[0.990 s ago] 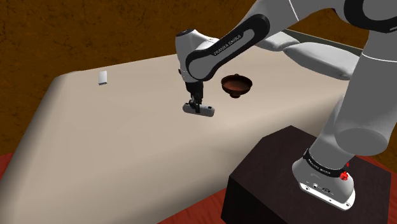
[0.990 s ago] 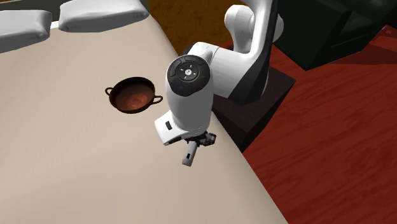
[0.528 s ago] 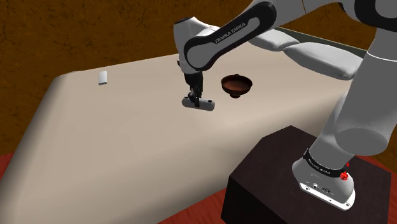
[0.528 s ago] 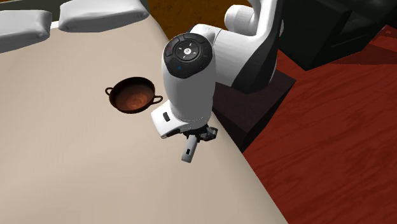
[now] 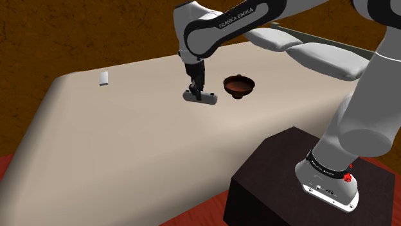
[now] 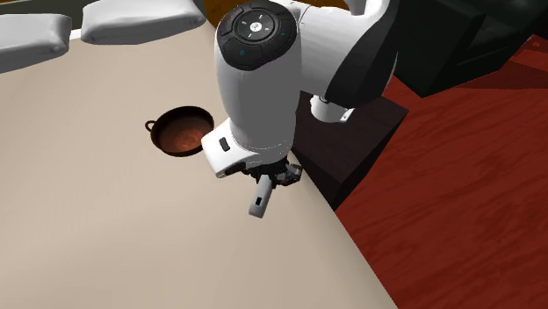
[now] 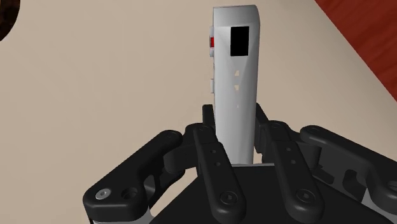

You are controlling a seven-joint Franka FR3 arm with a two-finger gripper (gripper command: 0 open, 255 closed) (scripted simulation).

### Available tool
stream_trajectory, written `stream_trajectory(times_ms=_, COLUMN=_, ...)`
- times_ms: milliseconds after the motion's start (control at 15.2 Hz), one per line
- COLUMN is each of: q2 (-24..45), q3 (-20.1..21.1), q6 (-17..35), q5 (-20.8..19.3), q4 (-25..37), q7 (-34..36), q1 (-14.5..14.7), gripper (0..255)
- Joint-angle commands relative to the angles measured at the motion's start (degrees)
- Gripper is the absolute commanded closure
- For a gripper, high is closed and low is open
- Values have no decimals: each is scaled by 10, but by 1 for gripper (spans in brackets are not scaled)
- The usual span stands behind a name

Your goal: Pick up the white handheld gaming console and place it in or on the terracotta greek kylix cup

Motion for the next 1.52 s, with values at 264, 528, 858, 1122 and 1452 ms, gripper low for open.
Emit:
stream_trajectory(times_ms=264, q2=-26, q3=-25, q6=-1, q5=0, q4=-21, q7=-54, q1=-29, gripper=255)
stream_trajectory(times_ms=528, q2=-40, q3=-53, q6=4, q5=-4, q4=-37, q7=-107, q1=-56, gripper=255)
stream_trajectory(times_ms=858, q2=-46, q3=-88, q6=9, q5=-11, q4=-43, q7=-174, q1=-91, gripper=255)
stream_trajectory(times_ms=1122, q2=-40, q3=-115, q6=11, q5=-16, q4=-35, q7=-227, q1=-118, gripper=255)
stream_trajectory(times_ms=1452, q2=-22, q3=-149, q6=12, q5=-19, q4=-11, q7=-293, q1=-152, gripper=255)
